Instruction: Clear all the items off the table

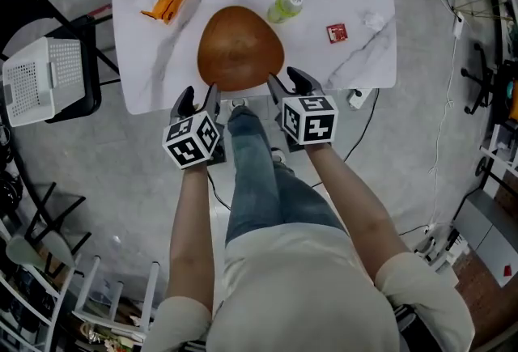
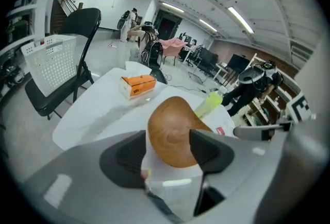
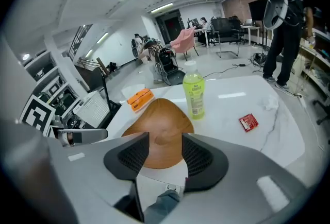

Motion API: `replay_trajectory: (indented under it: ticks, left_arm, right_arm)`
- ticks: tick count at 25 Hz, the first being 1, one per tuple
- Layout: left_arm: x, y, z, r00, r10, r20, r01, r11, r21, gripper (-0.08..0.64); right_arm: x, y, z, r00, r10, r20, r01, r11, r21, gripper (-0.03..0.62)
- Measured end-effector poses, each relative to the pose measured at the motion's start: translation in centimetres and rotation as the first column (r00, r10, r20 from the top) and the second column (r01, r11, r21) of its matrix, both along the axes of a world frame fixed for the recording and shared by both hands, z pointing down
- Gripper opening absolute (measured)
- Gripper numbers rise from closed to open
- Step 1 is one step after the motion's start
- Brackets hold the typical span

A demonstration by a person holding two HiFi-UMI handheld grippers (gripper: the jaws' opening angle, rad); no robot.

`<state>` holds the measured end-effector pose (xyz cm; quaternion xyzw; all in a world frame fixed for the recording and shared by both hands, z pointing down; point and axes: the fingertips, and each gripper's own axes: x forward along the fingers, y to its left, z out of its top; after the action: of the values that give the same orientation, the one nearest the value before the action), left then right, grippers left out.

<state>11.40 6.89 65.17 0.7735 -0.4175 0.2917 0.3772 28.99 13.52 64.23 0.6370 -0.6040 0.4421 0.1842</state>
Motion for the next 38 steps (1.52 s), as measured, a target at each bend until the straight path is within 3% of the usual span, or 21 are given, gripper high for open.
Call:
replay_trajectory:
  ticks: [6,16,23,29,31,38]
  left_arm:
    - [0.6,-0.6,4.1,1.0,0.022,0.017,-0.021,0.998,-0.062,0.309]
    - [1.9,-1.8,9.1,0.998,0.049,0.039,-0.044,0.991,-0.128,0.321]
    - [2.4,-2.3,11.2,0.998,0.041,0.049,-0.032,0.986,-0.166,0.25]
    - [1.9,-2.9,12.0,0.994,0.025,0.107,-0.008,0.987,-0.163,0.131]
    - [1.4,-3.1,12.2,0.991,0.012,0.132,0.009,0.988,-0.155,0.062]
    - [1.2,-3.2,11.2,0.994,-0.044,0.104,0.06,0.986,-0.155,0.044]
  right_arm:
    - [1.2,-0.3,3.9,0.999,0.032,-0.031,-0.034,0.997,-0.064,0.199]
    - [2.7,-1.2,9.4,0.995,0.084,-0.051,-0.09,0.985,-0.145,0.198]
    - [2.8,-1.8,11.9,0.994,0.102,-0.048,-0.109,0.976,-0.189,0.176]
    - [3.1,-1.9,12.9,0.989,0.141,-0.047,-0.148,0.963,-0.225,0.054]
    - [3.2,-2.0,13.0,0.986,0.161,-0.041,-0.166,0.959,-0.228,0.048]
    - [3.2,-1.9,11.9,0.978,0.207,-0.014,-0.205,0.957,-0.206,0.034]
